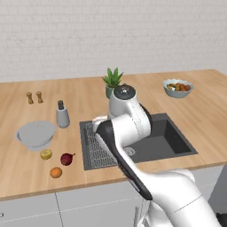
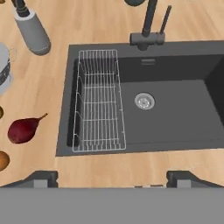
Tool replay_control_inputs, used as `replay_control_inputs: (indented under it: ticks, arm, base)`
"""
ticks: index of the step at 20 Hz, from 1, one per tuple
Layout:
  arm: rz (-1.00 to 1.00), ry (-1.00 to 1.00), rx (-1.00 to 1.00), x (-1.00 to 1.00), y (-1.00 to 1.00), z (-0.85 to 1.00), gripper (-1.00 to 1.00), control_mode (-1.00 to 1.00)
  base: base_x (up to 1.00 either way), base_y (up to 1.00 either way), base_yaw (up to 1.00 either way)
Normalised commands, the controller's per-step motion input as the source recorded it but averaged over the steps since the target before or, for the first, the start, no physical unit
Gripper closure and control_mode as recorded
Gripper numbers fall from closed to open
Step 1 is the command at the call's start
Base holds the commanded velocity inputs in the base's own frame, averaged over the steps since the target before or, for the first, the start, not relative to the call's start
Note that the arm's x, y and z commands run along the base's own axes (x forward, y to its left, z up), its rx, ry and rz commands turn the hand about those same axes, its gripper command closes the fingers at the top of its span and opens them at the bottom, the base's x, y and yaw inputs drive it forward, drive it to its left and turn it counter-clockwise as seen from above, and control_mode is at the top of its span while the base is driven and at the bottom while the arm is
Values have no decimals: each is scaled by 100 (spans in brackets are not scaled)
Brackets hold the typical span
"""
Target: Put the colander in the sink, put the tangerine, pear, kiwi in the colander, and turn on the sink faucet and pour water over the colander.
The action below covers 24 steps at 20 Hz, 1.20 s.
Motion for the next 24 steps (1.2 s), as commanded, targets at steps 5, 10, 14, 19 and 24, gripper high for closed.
replay_control_inputs:
  ticks: [5, 10, 14, 19, 24]
  arm:
    - [-31, 4, 23, 29, 62, -20, -100, -100]
    - [-20, 6, 33, 40, 38, -21, -100, -100]
    - [-13, 4, 28, 36, 35, -31, -100, -100]
    - [-7, 3, 15, 47, 39, -22, -100, -100]
    - [0, 17, -4, 46, 56, -10, -100, -100]
  base:
    - [0, 0, 0]
    - [0, 0, 0]
    - [0, 0, 0]
    - [0, 0, 0]
    - [0, 0, 0]
